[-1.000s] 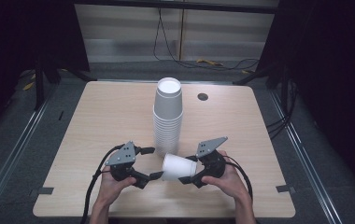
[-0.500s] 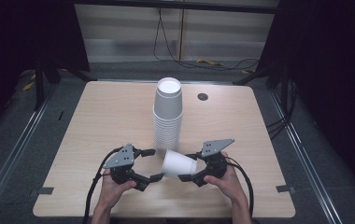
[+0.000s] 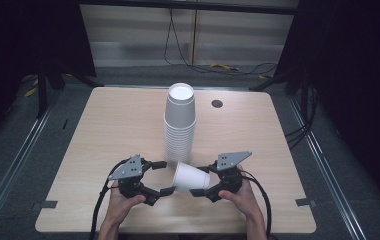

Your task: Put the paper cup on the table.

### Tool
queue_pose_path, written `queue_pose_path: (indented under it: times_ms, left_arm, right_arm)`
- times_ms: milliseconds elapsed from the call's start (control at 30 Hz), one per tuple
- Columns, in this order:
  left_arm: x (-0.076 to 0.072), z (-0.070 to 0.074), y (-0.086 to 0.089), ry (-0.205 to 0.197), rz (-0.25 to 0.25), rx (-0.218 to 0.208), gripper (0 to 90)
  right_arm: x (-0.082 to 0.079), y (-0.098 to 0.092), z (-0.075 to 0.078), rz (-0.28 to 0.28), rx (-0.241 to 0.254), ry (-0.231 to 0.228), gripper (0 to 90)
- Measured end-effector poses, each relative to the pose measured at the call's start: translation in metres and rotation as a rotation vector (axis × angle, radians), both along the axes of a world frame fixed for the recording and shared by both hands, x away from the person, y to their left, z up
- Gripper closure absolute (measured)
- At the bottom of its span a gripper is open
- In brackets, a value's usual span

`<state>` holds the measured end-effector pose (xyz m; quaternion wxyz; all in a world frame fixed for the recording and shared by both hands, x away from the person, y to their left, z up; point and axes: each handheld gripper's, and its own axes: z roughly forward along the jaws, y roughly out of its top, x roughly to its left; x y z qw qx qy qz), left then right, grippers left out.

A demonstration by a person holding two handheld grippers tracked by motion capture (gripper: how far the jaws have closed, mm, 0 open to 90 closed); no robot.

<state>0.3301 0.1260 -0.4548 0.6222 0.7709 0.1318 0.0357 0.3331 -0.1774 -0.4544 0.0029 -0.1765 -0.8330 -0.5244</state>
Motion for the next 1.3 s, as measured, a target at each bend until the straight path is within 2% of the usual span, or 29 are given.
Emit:
queue_pose_path:
  times_ms: [100, 167, 367, 533, 633, 700, 800, 867, 900, 967, 1000, 1100, 1133, 1200, 1233, 1267, 1300]
  left_arm:
    - [0.001, 0.0, -0.002, 0.001, -0.02, 0.001, 16.9]
    - [0.002, -0.001, -0.004, 0.003, -0.02, 0.019, 16.0]
    - [0.005, -0.001, -0.006, 0.017, -0.017, 0.002, 15.5]
    - [0.006, -0.001, -0.006, 0.009, -0.04, -0.001, 15.1]
    - [0.007, -0.002, -0.008, 0.019, -0.048, -0.002, 12.0]
    - [0.007, -0.003, -0.01, 0.024, -0.046, 0.013, 9.0]
    - [0.008, -0.004, -0.013, 0.023, -0.059, 0.022, 7.1]
    - [0.011, -0.006, -0.015, 0.033, -0.098, -0.003, 5.2]
    - [0.011, -0.006, -0.016, 0.032, -0.097, -0.011, 4.6]
    - [0.012, -0.006, -0.018, 0.028, -0.106, 0.008, 2.4]
    - [0.012, -0.006, -0.018, 0.022, -0.089, 0.023, 2.3]
    - [0.013, -0.006, -0.019, 0.025, -0.108, 0.02, 2.1]
    - [0.013, -0.005, -0.02, 0.024, -0.097, 0.026, 1.8]
    - [0.014, -0.005, -0.022, 0.023, -0.106, 0.02, 2.1]
    - [0.014, -0.005, -0.023, 0.031, -0.129, 0.008, 1.9]
    - [0.015, -0.004, -0.023, 0.023, -0.131, 0.02, 2.2]
    - [0.016, -0.005, -0.024, 0.031, -0.148, 0.005, 3.6]
  right_arm:
    - [-0.001, 0.001, -0.001, 0.002, 0.006, -0.006, 22.9]
    - [-0.001, 0.0, -0.001, 0.014, 0.032, -0.002, 22.9]
    - [-0.002, 0.002, -0.002, 0.023, 0.071, -0.033, 22.9]
    - [-0.004, 0.003, -0.002, 0.031, 0.087, -0.044, 23.0]
    - [-0.004, 0.003, -0.002, 0.042, 0.109, -0.046, 23.0]
    - [-0.004, 0.003, -0.002, 0.049, 0.121, -0.052, 23.1]
    - [-0.004, 0.004, -0.001, 0.06, 0.121, -0.055, 23.1]
    - [-0.004, 0.005, -0.001, 0.065, 0.123, -0.053, 23.1]
    - [-0.004, 0.005, -0.001, 0.071, 0.128, -0.049, 23.1]
    - [-0.003, 0.005, -0.001, 0.077, 0.135, -0.052, 23.1]
    - [-0.003, 0.005, -0.001, 0.076, 0.13, -0.045, 23.1]
    - [-0.003, 0.006, -0.002, 0.081, 0.13, -0.045, 23.1]
    - [-0.002, 0.006, -0.002, 0.082, 0.133, -0.049, 23.1]
    - [-0.002, 0.007, -0.001, 0.083, 0.132, -0.052, 23.1]
    - [-0.003, 0.007, -0.001, 0.084, 0.134, -0.048, 23.1]
    - [-0.003, 0.008, -0.001, 0.088, 0.134, -0.046, 23.0]
    - [-0.003, 0.008, -0.001, 0.089, 0.131, -0.048, 23.1]
